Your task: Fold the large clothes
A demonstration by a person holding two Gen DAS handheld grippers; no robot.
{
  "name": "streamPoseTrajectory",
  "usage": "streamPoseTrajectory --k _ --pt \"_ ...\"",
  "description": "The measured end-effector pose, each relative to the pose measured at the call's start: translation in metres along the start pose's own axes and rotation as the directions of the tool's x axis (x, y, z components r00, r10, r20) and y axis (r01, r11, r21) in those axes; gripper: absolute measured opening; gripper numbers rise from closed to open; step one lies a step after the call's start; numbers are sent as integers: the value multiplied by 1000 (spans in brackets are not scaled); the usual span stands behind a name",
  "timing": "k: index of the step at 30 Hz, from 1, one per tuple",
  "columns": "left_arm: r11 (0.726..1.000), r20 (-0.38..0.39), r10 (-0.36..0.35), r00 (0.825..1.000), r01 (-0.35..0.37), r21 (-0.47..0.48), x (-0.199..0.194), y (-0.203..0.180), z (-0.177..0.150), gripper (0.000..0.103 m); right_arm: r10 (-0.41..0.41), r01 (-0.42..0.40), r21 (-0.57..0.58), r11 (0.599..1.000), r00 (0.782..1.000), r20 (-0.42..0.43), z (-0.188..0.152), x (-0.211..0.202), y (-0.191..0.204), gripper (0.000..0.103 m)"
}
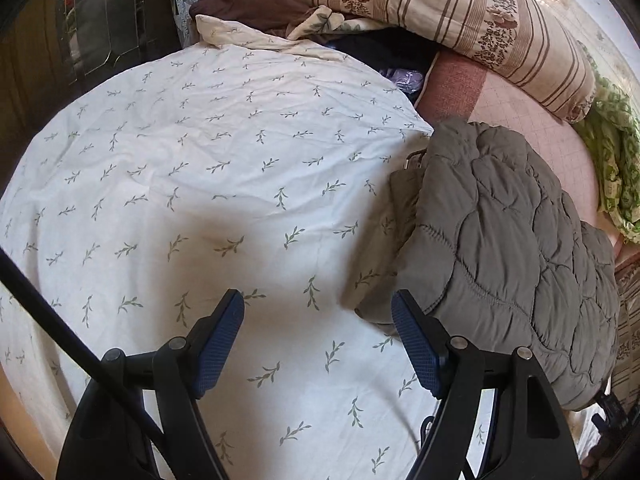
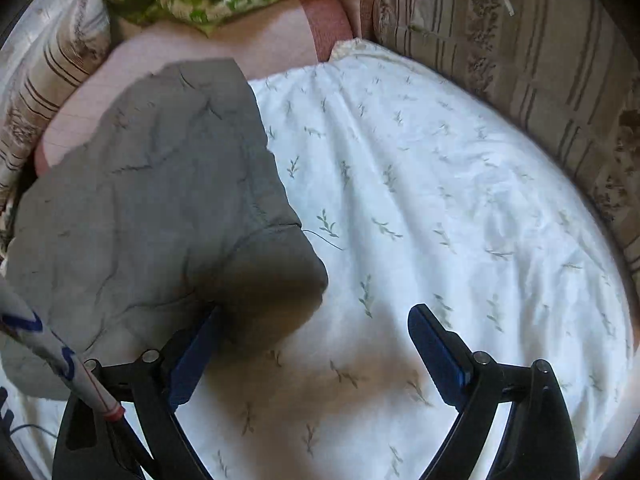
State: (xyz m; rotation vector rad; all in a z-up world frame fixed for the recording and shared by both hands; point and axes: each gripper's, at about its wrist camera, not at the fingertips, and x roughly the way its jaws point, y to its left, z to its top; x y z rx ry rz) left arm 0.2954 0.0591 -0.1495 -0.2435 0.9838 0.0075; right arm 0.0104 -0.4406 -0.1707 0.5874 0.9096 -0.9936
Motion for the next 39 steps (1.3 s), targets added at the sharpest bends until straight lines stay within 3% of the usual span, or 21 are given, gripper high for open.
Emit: streamPoseTrajectory --k 3,5,11,15,17,19,22,26,30,32,33,34,37,39 --pt "999 22 -33 999 33 -1 -3 -2 5 76 -19 19 -7 1000 999 -28 3 9 3 101" --pt "996 26 -89 996 90 -11 0 -3 11 76 -13 13 3 1000 1000 4 2 -4 1 100" --pt "976 -113 -212 971 216 19 39 -21 14 76 47 -49 39 998 998 50 -15 -42 -13 99" --pt "958 -163 -264 950 278 69 29 -35 3 65 88 -91 78 993 995 37 -26 -50 -22 99" --pt "963 -106 -234 966 246 111 9 -38 -1 65 121 -123 83 989 992 37 -33 -56 -19 99" --pt "977 -5 -160 987 160 143 -10 -37 -5 65 145 -148 61 987 988 49 -38 -64 -10 99" --pt "990 92 -61 994 48 132 -23 -31 -5 74 166 -166 -8 986 983 71 -45 -76 9 99" --pt "993 32 -117 993 116 26 -3 -11 4 76 265 -264 -60 963 964 17 -58 -72 36 99" --pt "975 -63 -222 973 221 -21 33 -10 13 76 276 -277 -44 960 961 -32 -69 -54 51 99" --pt "957 -118 -287 951 289 -1 50 -21 12 75 269 -272 -35 962 961 -56 -73 -46 55 99" --pt "941 -145 -336 931 339 -5 53 -25 9 66 265 -267 -36 963 962 -61 -75 -45 55 99" --pt "927 -169 -370 913 375 -5 53 -29 7 66 258 -261 -40 965 964 -64 -77 -44 56 99" --pt "933 -150 -330 932 346 97 35 -42 1 65 253 -257 -66 964 966 -59 -79 -44 54 99" --pt "947 -123 -285 951 299 116 22 -42 -3 64 246 -249 -68 966 968 -55 -79 -44 50 99"
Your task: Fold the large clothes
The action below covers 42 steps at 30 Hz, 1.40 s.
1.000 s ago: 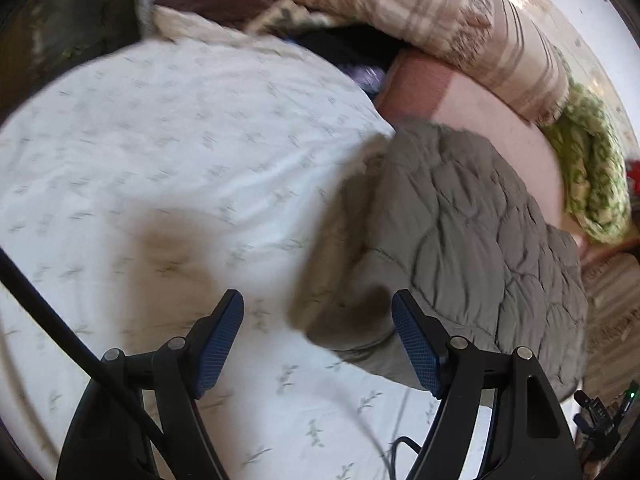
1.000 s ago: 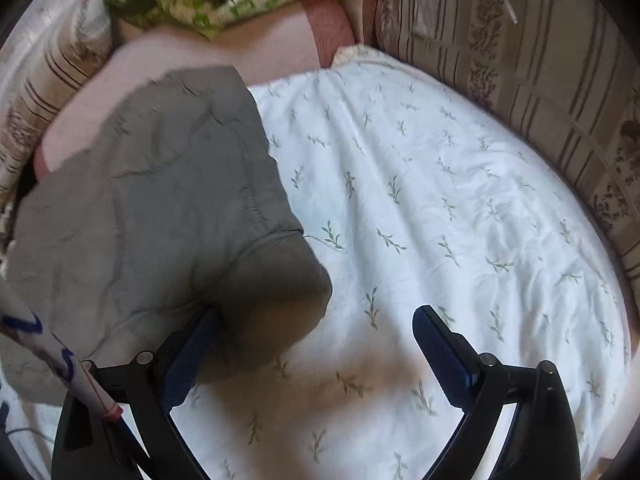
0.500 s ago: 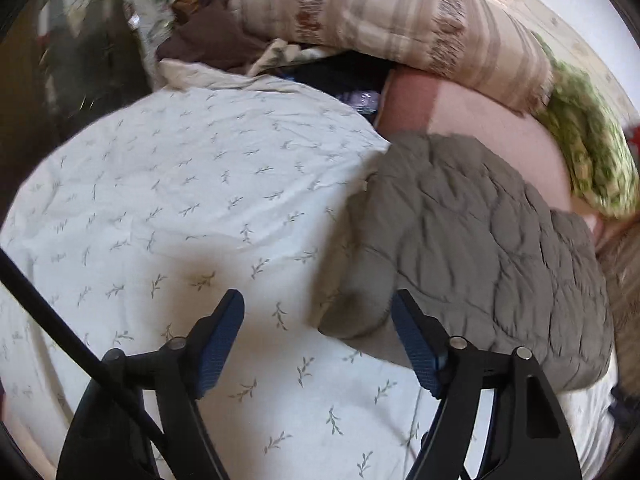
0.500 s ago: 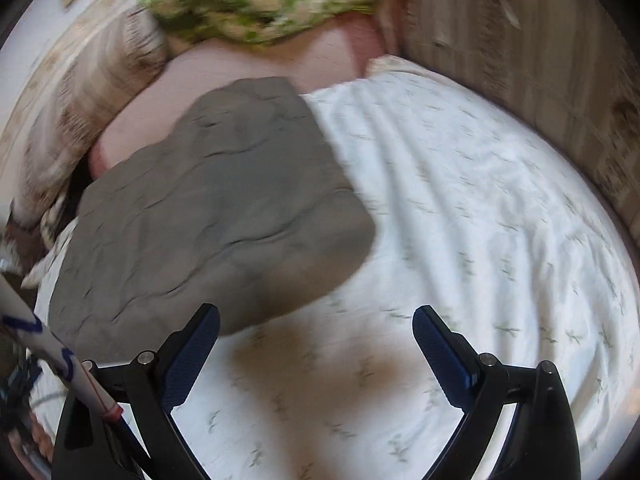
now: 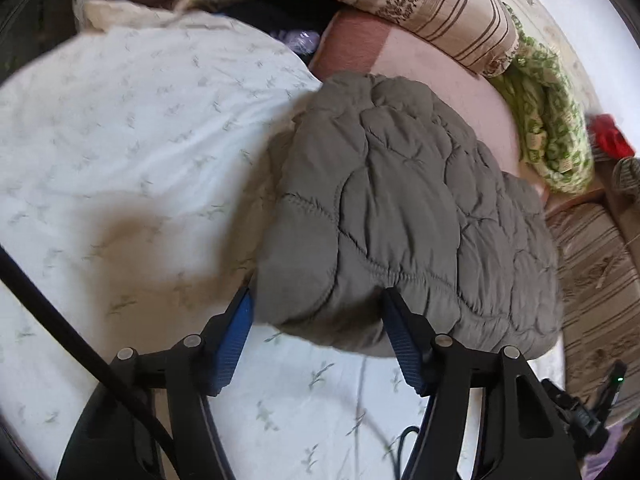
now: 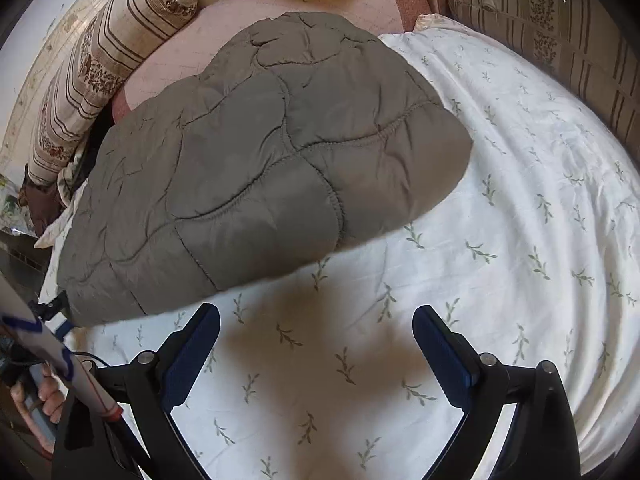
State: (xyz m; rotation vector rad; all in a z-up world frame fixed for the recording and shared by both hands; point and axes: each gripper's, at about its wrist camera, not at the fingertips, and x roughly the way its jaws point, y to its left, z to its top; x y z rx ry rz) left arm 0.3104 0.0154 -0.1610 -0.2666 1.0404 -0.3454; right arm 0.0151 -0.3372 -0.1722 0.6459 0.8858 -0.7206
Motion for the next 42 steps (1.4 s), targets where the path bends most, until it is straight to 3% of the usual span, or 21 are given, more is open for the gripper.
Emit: streamPoseTrajectory --k 2,4,6,9,12,15,20,24,26,29,34,39,42 --pt "998 53 53 997 -52 -21 -17 3 -3 64 2 -2 11 1000 1000 -1 -1 0 -5 99" --pt "990 138 141 980 -138 -32 -37 4 -5 65 6 -6 22 1000 1000 -5 -3 0 -10 99" --pt "973 228 232 945 -227 -49 -57 3 -8 66 7 -6 23 1000 1000 -8 -7 -1 -14 99" --pt "940 370 339 865 -329 -92 -93 -6 -21 75 -3 3 4 1000 1000 3 -14 -7 -18 99" --pt "925 465 370 804 -363 -108 -127 -15 -38 86 -9 9 -12 1000 1000 26 -23 -18 -25 99" --pt "918 523 373 766 -388 -87 -157 -30 -58 92 -4 5 -12 1000 999 47 -28 -31 -31 99" --pt "924 547 343 764 -380 -50 -195 -48 -97 95 -4 9 -47 999 995 98 -41 -58 -31 100" --pt "907 551 354 756 -421 -6 -210 -69 -122 95 3 14 -119 993 989 146 -54 -75 -10 99" --pt "901 531 360 767 -433 15 -211 -77 -129 95 -1 30 -169 985 985 171 -63 -82 4 99" --pt "908 483 341 807 -415 52 -205 -86 -137 95 10 36 -240 970 983 185 -76 -87 24 99" --pt "911 404 335 851 -402 92 -189 -96 -146 95 21 46 -323 945 979 201 -93 -90 38 99" --pt "908 344 342 874 -402 119 -169 -95 -142 95 -2 76 -334 940 976 217 -95 -90 30 99" --pt "905 325 347 880 -405 128 -156 -91 -135 95 -23 92 -309 946 975 220 -87 -87 20 99"
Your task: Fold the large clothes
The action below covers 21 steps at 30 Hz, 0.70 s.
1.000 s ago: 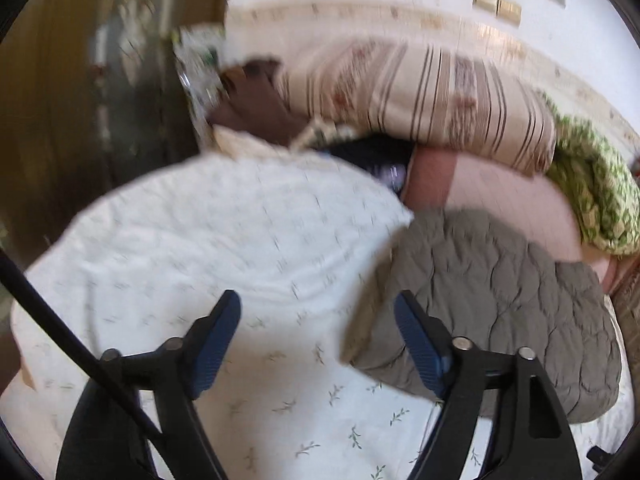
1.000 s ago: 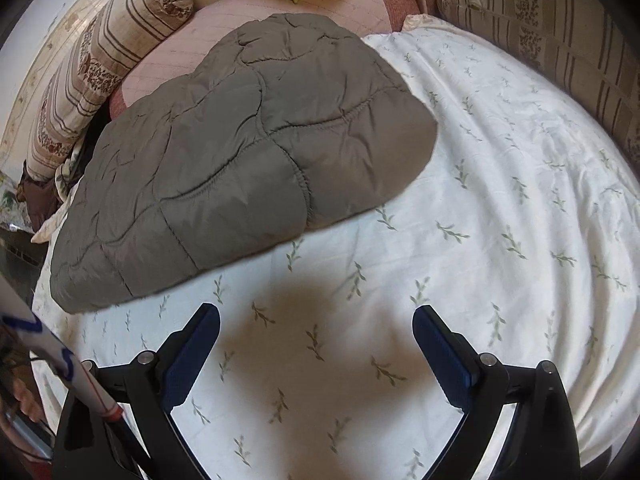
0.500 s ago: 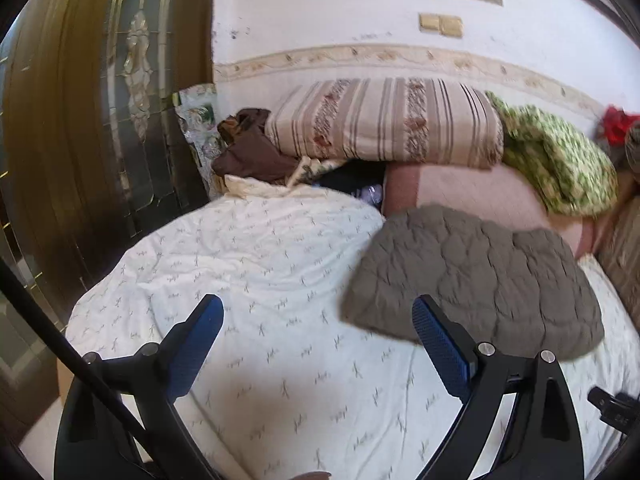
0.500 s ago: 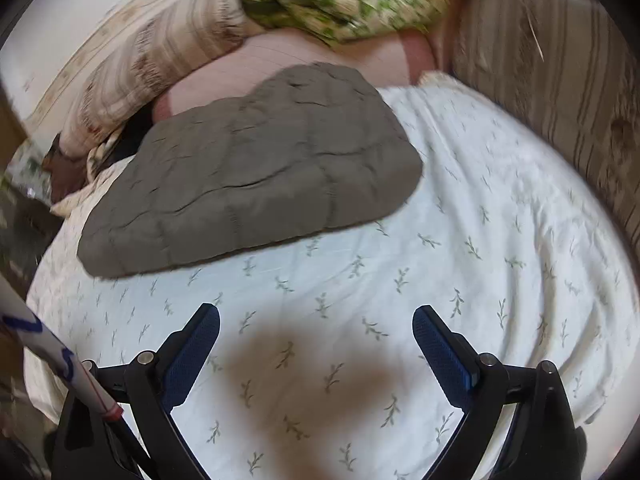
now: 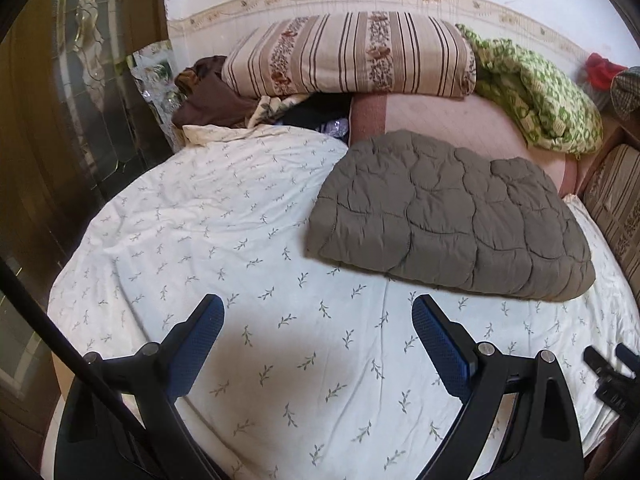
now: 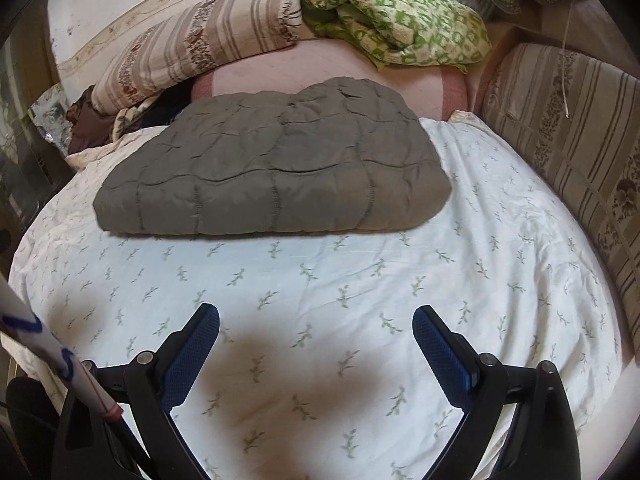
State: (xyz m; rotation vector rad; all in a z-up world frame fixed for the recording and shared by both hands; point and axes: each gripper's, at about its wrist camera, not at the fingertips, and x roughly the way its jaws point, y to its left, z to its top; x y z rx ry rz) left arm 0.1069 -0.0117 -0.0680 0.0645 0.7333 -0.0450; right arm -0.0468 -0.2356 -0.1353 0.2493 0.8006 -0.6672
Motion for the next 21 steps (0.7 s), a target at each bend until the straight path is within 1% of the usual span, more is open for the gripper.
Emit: streamPoseTrajectory --k 1,3,7,9,10,12,13,14,15,16,17,18,19,21 --pt "1000 -2 4 1000 -4 2 4 1 1 94 -7 7 7 1000 1000 -1 2 1 -3 99" --pt "1000 -14 9 1000 -9 13 20 1 6 88 -25 25 26 999 1000 -2 10 7 -15 99" --pt "1000 -55 10 998 -10 11 59 4 22 87 -70 70 44 997 998 -3 33 22 -34 99" --pt "1000 -75 -1 997 0 -11 85 9 36 87 -78 79 82 994 997 -5 50 37 -51 100" --pt "999 -89 -25 996 22 -31 100 13 43 87 -79 79 102 992 997 -5 55 42 -58 100" --pt "992 -128 -92 988 80 -95 138 23 59 87 -70 70 181 981 998 -8 69 59 -78 100" --pt "987 -140 -119 983 102 -123 151 27 63 87 -59 60 231 971 998 -11 76 68 -90 100" --pt "978 -156 -156 975 131 -159 168 33 68 87 -42 43 286 957 999 -12 83 80 -102 100" --pt "966 -174 -203 964 167 -198 188 39 73 87 -26 30 330 944 1000 -15 90 90 -113 100" --pt "957 -185 -232 955 191 -219 200 42 76 87 -16 22 361 932 1000 -18 94 99 -120 100" --pt "944 -201 -276 940 226 -242 217 44 79 87 -2 10 391 920 1000 -21 99 111 -129 100" --pt "931 -212 -315 925 258 -259 231 44 81 87 11 0 404 915 1000 -25 101 119 -134 100" --pt "921 -212 -343 915 285 -265 239 43 83 87 37 -17 417 909 999 -39 103 134 -139 100" --pt "899 -201 -408 891 353 -260 254 37 88 88 94 -58 442 895 994 -60 104 156 -145 101"
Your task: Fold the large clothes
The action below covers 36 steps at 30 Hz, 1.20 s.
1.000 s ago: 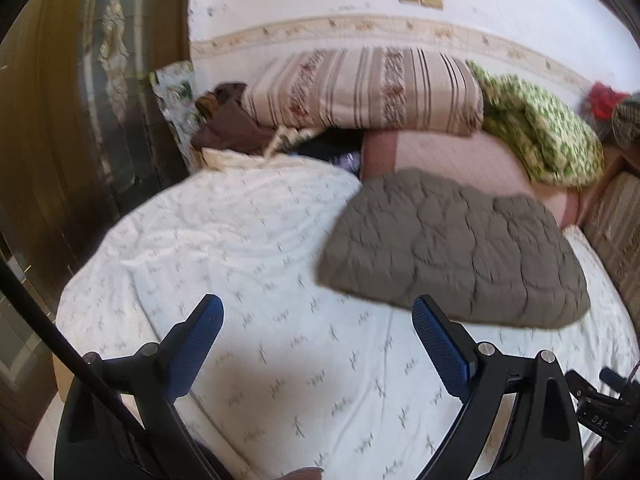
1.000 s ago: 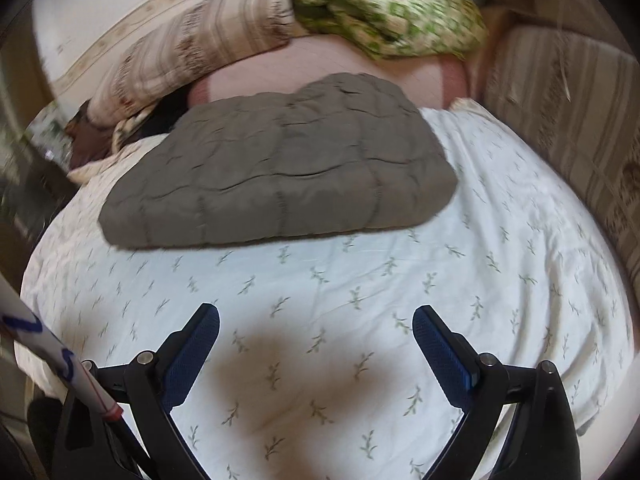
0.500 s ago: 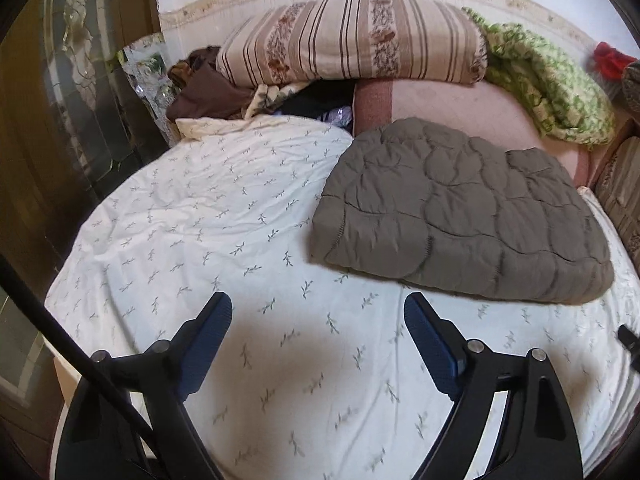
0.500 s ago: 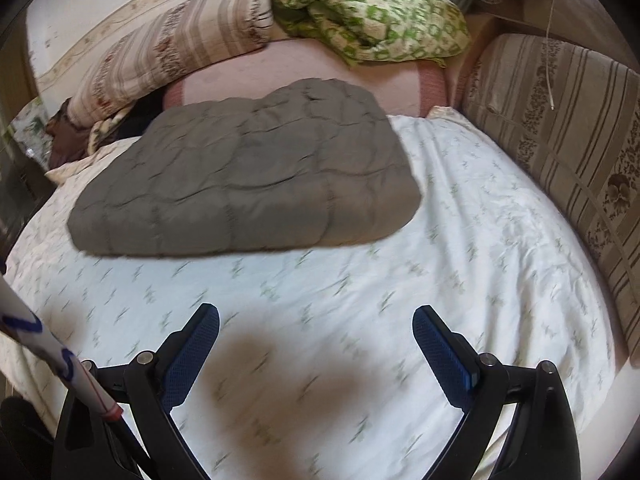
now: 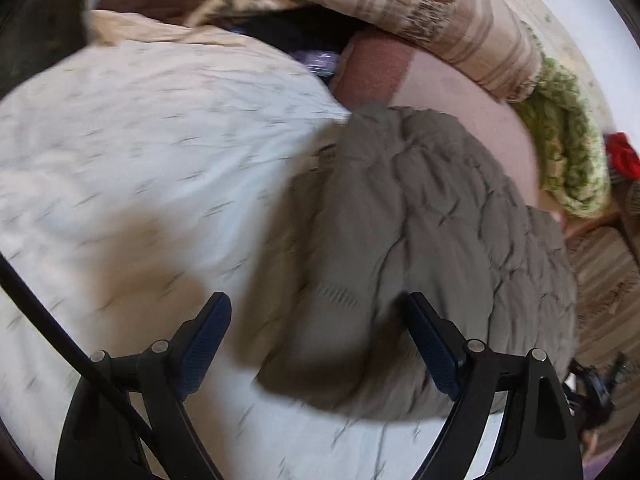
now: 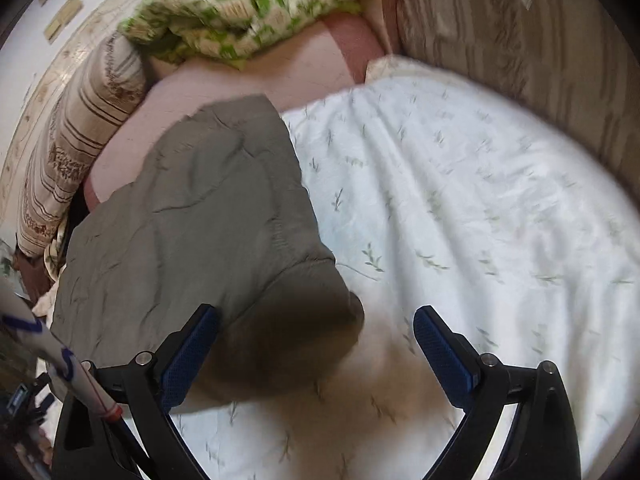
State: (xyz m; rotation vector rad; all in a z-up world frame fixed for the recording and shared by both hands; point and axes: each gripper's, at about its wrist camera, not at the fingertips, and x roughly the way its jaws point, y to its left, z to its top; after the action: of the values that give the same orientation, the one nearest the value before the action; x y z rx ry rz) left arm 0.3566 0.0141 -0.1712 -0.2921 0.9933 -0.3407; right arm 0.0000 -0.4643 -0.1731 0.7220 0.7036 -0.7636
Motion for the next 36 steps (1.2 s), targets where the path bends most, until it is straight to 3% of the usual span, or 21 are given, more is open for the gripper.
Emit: streamPoseTrajectory --k 4,7,9,11,12,13,16,18,20,21,22,23,25,27,30,33,36 --pt "987 -72 -157 985 158 13 33 -13 1 94 125 -123 38 992 991 -43 16 32 1 103" --pt "995 -70 -96 993 98 25 43 -25 -7 98 198 -195 52 980 978 -72 26 56 6 103" --pt "994 -73 -109 991 110 14 32 -32 -5 78 235 -227 90 970 967 -93 27 67 6 101" --pt "990 -43 -135 990 136 23 9 -38 -1 62 320 -303 137 943 940 -120 29 65 11 70" --pt "988 -28 -149 988 150 36 -3 -41 0 55 327 -310 137 941 937 -121 30 59 14 67" --pt "986 -14 -161 987 161 50 -17 -45 -2 52 336 -324 115 939 935 -116 31 49 20 57" --pt "987 6 -125 992 124 105 -44 -49 -17 51 408 -404 56 913 908 -95 29 9 32 49" --pt "993 -39 -79 996 82 89 -35 -41 -26 57 362 -364 -14 931 928 -88 20 -7 36 49" --pt "998 -105 3 994 5 69 -13 -32 -30 65 294 -298 -25 954 951 -100 12 -1 31 56" --pt "998 -123 13 992 -6 55 -7 -27 -30 67 231 -233 -4 972 965 -124 9 11 25 63" --pt "1000 -130 -2 992 6 28 -6 -22 -31 67 204 -203 19 979 969 -141 8 17 19 75" --pt "1000 -124 -26 992 27 6 -12 -19 -30 67 204 -195 72 978 967 -154 7 24 10 80" --pt "998 -76 -64 995 64 -1 -27 -17 -28 67 242 -221 157 963 962 -126 9 17 -2 83" --pt "997 -13 -76 997 76 -13 -44 -15 -25 67 230 -218 174 960 972 -53 15 0 -8 84" --pt "1000 99 13 995 -12 -13 -65 -18 -20 68 138 -154 179 972 985 99 20 -33 -16 90" --pt "995 194 82 977 -90 36 -81 -34 -21 74 38 -59 111 992 983 179 20 -46 -1 90" --pt "987 173 108 979 -127 100 -66 -53 -24 76 16 -8 -36 999 972 232 22 -47 36 85"
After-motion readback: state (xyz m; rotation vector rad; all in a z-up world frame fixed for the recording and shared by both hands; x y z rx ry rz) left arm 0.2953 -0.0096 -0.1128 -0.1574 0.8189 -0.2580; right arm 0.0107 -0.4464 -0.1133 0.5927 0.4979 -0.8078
